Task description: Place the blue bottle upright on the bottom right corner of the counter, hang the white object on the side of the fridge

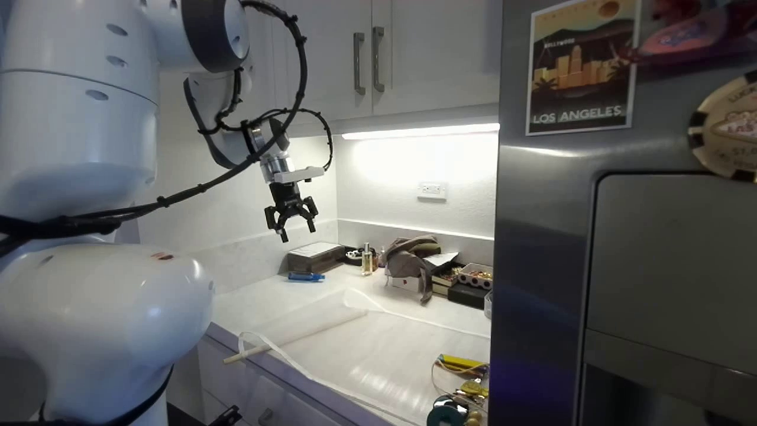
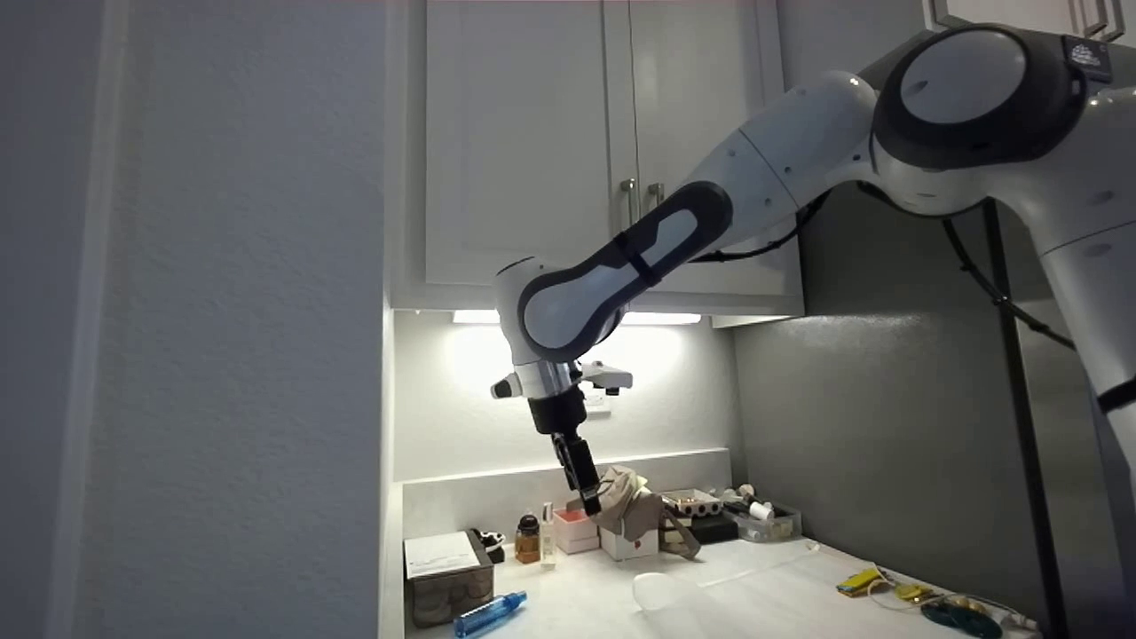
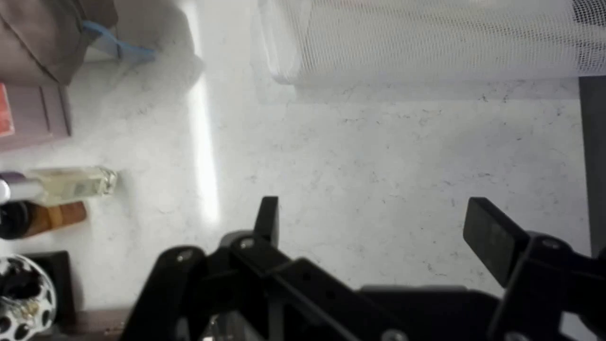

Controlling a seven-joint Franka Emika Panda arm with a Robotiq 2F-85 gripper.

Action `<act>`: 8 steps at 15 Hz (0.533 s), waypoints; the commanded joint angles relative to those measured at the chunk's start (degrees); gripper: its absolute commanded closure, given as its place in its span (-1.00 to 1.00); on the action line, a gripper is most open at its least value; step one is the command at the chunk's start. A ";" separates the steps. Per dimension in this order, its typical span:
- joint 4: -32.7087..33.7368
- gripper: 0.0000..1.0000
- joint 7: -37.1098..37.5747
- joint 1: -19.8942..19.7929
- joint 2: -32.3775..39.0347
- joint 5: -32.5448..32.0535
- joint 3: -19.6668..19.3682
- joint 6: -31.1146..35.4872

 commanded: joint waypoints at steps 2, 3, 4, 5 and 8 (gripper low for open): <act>5.59 -1.00 -7.39 0.27 7.46 -3.54 2.37 2.27; 6.44 -1.00 -7.21 0.64 9.10 -5.58 2.31 3.75; 7.52 -1.00 -7.29 0.83 10.56 -6.92 2.27 4.69; 9.18 -1.00 -8.06 0.81 12.49 -7.44 2.23 5.29; 14.48 -1.00 -13.30 -0.20 17.69 -5.26 2.51 6.53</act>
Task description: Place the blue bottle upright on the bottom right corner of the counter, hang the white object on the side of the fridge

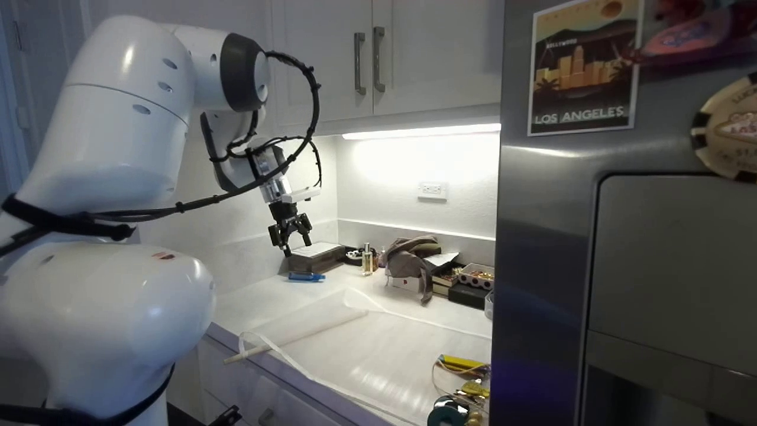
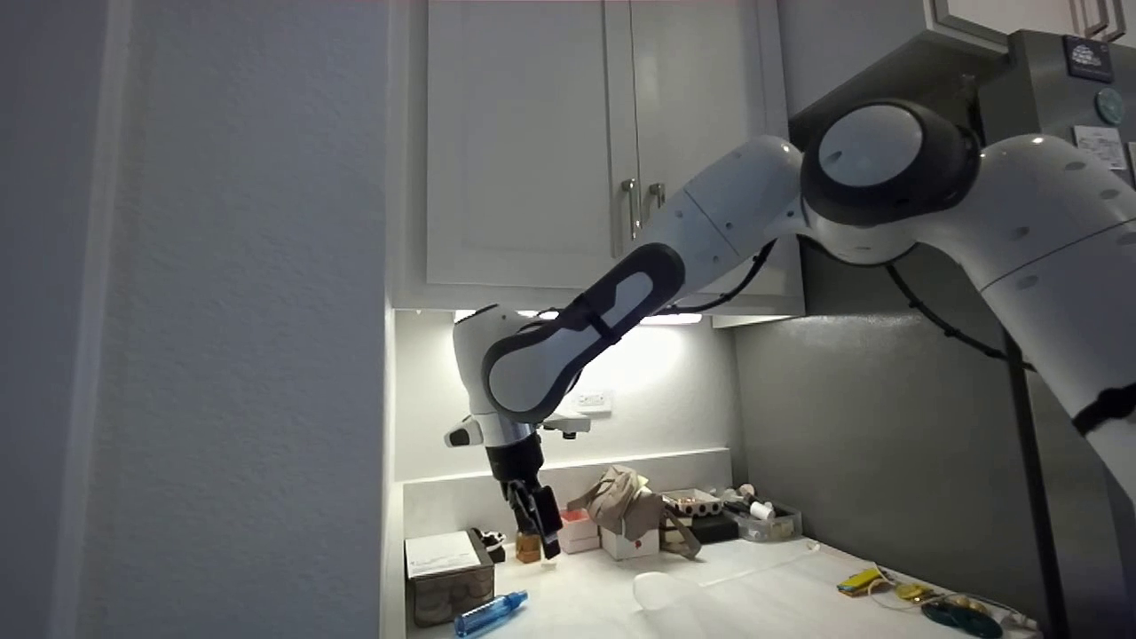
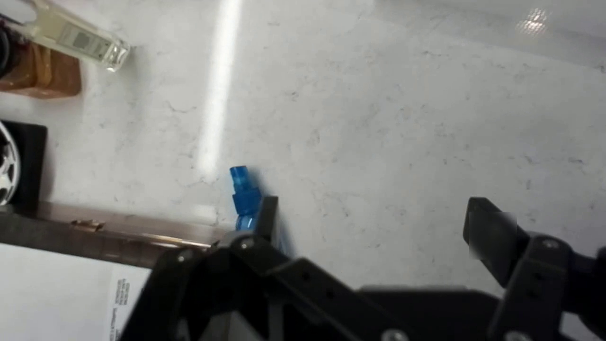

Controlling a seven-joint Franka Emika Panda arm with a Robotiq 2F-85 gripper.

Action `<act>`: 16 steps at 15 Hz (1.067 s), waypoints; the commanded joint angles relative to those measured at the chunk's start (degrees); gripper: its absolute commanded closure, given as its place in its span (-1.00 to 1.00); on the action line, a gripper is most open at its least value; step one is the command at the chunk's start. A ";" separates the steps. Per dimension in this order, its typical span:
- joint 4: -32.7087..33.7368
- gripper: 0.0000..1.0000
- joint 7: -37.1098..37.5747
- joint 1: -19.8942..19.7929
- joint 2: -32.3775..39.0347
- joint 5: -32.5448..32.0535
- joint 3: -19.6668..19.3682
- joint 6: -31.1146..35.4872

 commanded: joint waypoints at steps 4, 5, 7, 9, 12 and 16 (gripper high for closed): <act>13.22 -1.00 -14.76 -2.13 10.91 6.64 1.23 0.15; 14.84 -1.00 -17.33 -2.37 12.12 8.07 1.42 -0.55; 17.48 -1.00 -21.42 -2.59 14.36 10.59 1.59 -1.71; 18.82 -1.00 -24.25 -2.66 15.84 12.60 1.65 -2.78; 20.41 -1.00 -27.01 -2.37 17.49 14.28 1.42 -4.48; 21.64 -1.00 -27.99 -2.03 18.81 14.24 0.86 -5.64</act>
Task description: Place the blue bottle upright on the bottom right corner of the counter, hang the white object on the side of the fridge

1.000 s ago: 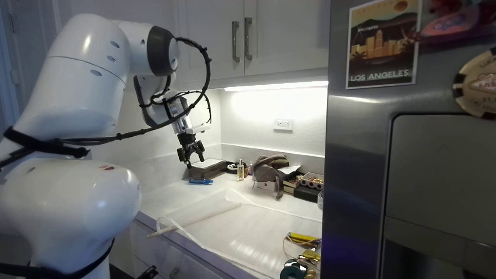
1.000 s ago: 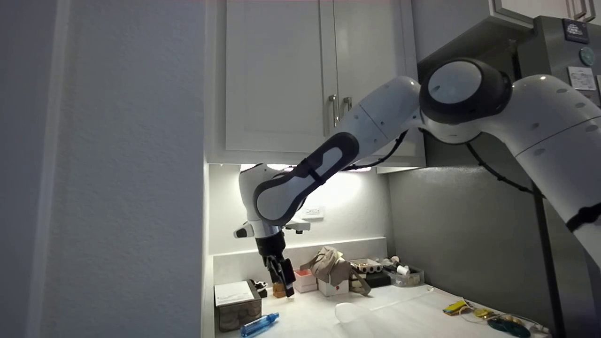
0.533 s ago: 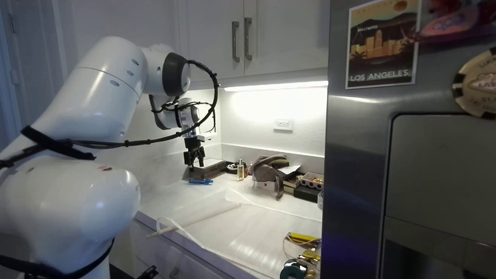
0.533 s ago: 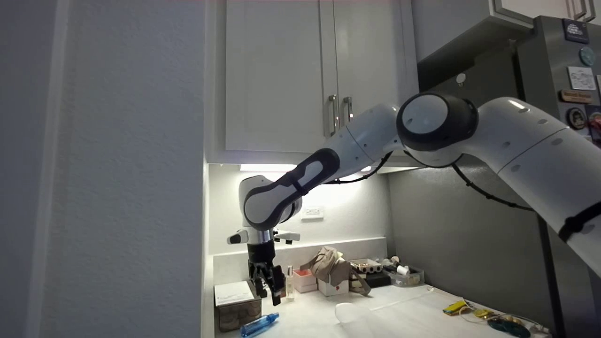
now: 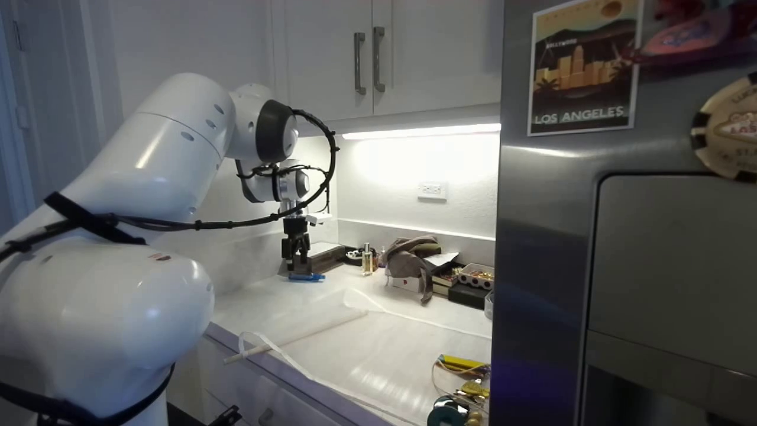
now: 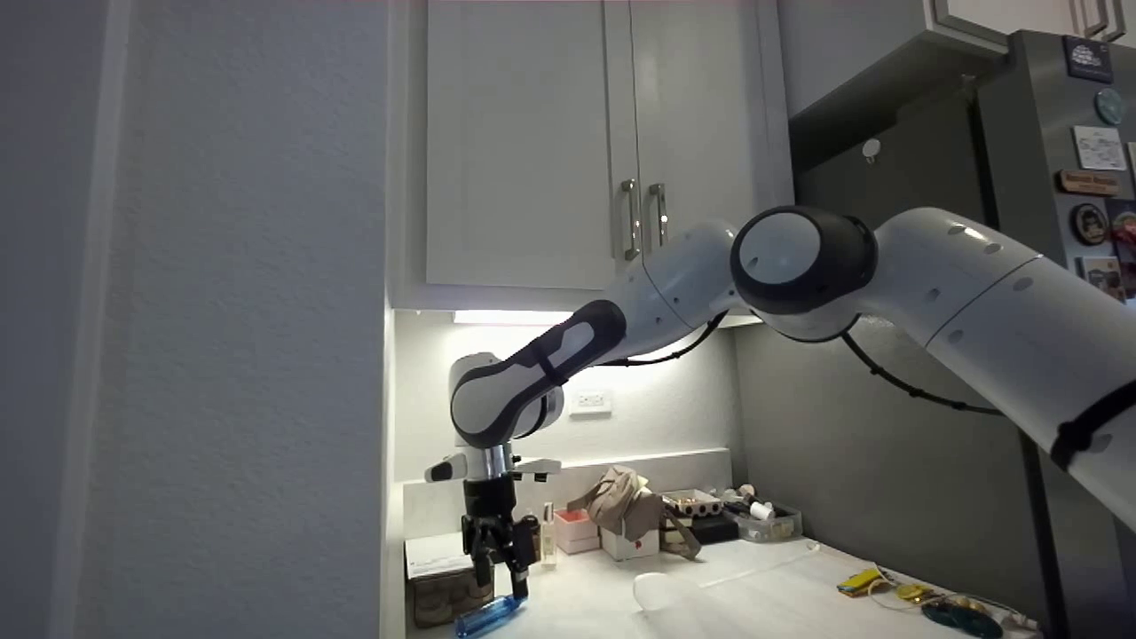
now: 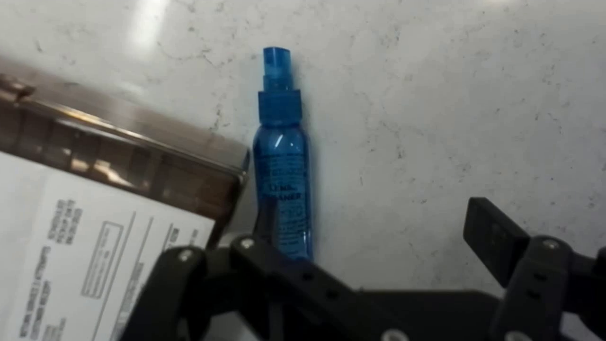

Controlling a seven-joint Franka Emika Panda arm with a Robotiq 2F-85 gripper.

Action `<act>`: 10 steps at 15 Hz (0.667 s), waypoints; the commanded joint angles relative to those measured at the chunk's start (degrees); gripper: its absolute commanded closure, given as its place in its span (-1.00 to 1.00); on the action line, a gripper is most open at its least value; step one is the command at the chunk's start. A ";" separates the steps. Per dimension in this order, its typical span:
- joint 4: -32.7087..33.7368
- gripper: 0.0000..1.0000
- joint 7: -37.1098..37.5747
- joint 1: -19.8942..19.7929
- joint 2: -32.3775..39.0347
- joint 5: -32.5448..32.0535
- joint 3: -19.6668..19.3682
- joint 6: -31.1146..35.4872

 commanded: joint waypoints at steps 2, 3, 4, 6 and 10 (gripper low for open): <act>3.11 -1.00 -2.19 0.02 1.61 1.01 0.09 -2.57; 3.32 -1.00 -2.16 0.06 1.87 0.88 -0.01 -2.65; 3.61 -1.00 -2.02 0.13 2.17 0.80 -0.11 -2.76; 4.25 -1.00 -2.14 0.10 2.87 0.83 -0.16 -3.20; 5.35 -1.00 -2.06 0.07 3.80 0.90 -0.30 -4.09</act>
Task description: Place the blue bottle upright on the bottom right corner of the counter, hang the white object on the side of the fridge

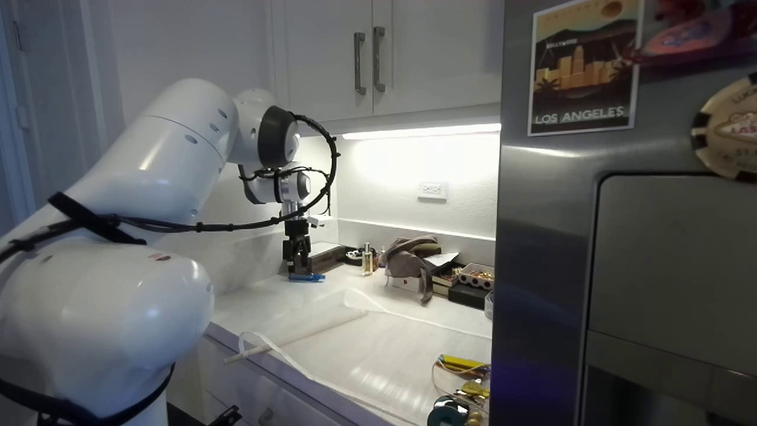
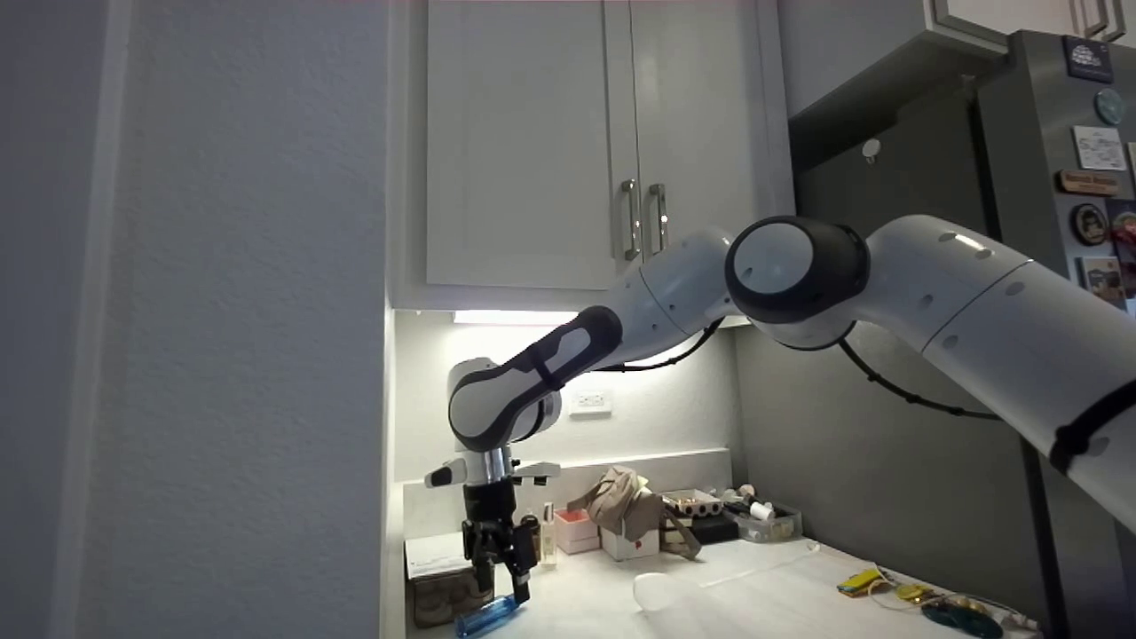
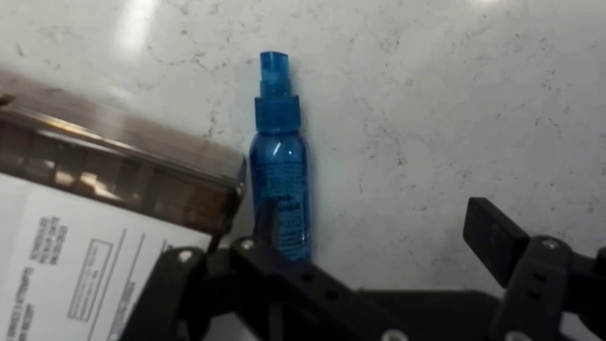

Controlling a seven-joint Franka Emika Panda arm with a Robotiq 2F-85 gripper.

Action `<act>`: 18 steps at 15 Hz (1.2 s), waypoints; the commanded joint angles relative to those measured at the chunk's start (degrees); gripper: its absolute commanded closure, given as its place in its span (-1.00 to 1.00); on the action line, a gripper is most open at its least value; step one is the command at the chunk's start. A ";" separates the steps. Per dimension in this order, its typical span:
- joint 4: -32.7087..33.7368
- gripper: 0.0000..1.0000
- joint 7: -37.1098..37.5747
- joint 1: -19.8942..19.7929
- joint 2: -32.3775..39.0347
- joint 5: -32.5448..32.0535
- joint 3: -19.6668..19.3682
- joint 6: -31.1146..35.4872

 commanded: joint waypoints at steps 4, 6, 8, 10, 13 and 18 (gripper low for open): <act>1.99 -1.00 -1.02 0.32 1.60 0.80 -0.14 -1.49; 1.10 -1.00 -1.01 0.42 1.32 0.66 0.00 -0.99; 0.86 -1.00 -0.77 0.58 1.41 0.53 -0.12 -0.99; 0.74 -1.00 -0.75 0.57 1.44 0.62 -0.12 -0.97; 0.23 -0.50 -0.55 0.59 1.13 0.54 -0.19 -0.63; 0.55 0.15 -0.64 0.62 1.19 0.68 -0.18 -0.92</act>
